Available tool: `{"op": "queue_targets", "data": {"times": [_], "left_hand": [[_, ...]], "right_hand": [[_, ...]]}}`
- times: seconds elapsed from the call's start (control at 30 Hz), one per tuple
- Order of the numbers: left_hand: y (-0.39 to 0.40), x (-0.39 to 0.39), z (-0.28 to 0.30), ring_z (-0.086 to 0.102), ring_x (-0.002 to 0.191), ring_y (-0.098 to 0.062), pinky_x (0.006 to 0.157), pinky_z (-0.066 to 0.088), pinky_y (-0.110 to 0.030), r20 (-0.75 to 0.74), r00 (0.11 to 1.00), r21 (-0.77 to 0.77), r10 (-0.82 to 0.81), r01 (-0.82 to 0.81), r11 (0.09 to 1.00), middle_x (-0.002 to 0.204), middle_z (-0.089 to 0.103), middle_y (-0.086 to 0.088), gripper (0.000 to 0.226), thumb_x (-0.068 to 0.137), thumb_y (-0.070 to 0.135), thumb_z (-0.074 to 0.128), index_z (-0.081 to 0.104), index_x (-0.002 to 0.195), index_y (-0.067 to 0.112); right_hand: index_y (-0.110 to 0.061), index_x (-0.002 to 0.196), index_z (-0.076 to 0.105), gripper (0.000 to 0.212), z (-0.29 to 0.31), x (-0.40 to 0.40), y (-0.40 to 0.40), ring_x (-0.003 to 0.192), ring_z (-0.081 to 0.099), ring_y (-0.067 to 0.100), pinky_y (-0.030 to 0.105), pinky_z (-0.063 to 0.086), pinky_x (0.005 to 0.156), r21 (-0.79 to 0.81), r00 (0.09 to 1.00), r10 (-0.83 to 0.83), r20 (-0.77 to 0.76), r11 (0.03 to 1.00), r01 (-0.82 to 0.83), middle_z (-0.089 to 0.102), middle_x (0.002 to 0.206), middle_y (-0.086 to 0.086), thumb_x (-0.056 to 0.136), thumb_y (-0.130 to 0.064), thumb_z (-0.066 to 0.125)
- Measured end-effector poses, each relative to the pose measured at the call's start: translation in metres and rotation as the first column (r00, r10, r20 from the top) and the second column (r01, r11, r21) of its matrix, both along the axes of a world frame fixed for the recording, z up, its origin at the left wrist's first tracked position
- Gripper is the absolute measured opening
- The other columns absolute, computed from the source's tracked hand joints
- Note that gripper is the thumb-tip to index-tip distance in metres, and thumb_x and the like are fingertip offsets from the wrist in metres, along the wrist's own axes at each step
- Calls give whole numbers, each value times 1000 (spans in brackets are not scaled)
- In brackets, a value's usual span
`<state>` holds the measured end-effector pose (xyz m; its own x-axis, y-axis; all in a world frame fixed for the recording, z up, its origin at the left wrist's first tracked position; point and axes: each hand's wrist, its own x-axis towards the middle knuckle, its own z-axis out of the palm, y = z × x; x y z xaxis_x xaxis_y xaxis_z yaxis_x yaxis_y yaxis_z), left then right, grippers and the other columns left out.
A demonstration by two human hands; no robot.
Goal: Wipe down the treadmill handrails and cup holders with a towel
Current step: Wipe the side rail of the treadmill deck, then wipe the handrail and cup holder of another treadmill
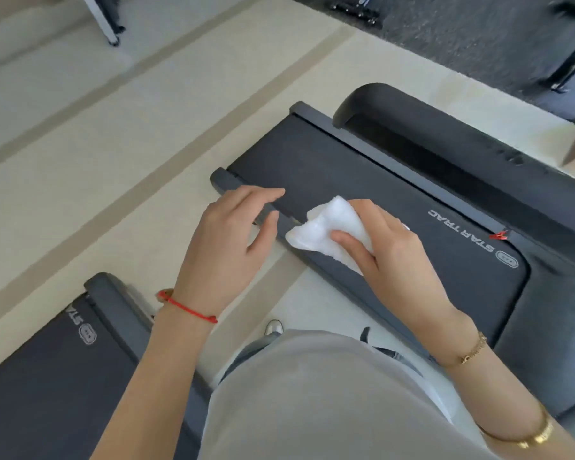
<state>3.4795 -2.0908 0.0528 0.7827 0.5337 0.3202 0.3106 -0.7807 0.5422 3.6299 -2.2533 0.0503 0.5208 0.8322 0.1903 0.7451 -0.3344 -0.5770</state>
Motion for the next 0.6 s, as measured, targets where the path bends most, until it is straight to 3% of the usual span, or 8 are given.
{"op": "queue_targets", "data": {"times": [0.17, 0.3, 0.47, 0.6], "left_hand": [[56, 47, 11, 60, 111, -14, 94, 49, -40, 10, 974, 32, -225, 224, 974, 120, 65, 5, 31, 99, 21, 51, 63, 127, 14], [83, 87, 15, 59, 109, -15, 91, 50, -40, 18, 933, 55, -359, 358, 932, 120, 65, 5, 31, 98, 19, 52, 63, 127, 14], [96, 136, 24, 60, 113, -17, 94, 50, -42, 42, 873, 53, -486, 484, 874, 123, 64, 3, 33, 98, 20, 52, 62, 129, 13], [92, 170, 31, 57, 116, -16, 99, 47, -37, 57, 840, 35, -540, 539, 842, 127, 62, 2, 38, 97, 24, 47, 60, 132, 14]], "right_hand": [[-18, 114, 54, 37, 10, 4, 23, 80, 52, 16, 28, 43, 70, 73, 979, -193, -66, 978, 197, 58, 94, -5, 97, -49, 42], [-18, 113, 53, 34, 19, 18, 36, 79, 50, 14, 27, 43, 69, 138, 946, -322, 23, 939, 316, 57, 93, -5, 99, -48, 43], [-11, 119, 56, 39, 37, 43, 43, 91, 54, 20, 28, 44, 80, 239, 885, -447, 130, 880, 410, 62, 101, 1, 100, -42, 45], [-5, 115, 57, 38, 52, 70, 41, 82, 47, 17, 23, 36, 74, 302, 815, -534, 226, 834, 463, 51, 89, -5, 100, -38, 48]]}}
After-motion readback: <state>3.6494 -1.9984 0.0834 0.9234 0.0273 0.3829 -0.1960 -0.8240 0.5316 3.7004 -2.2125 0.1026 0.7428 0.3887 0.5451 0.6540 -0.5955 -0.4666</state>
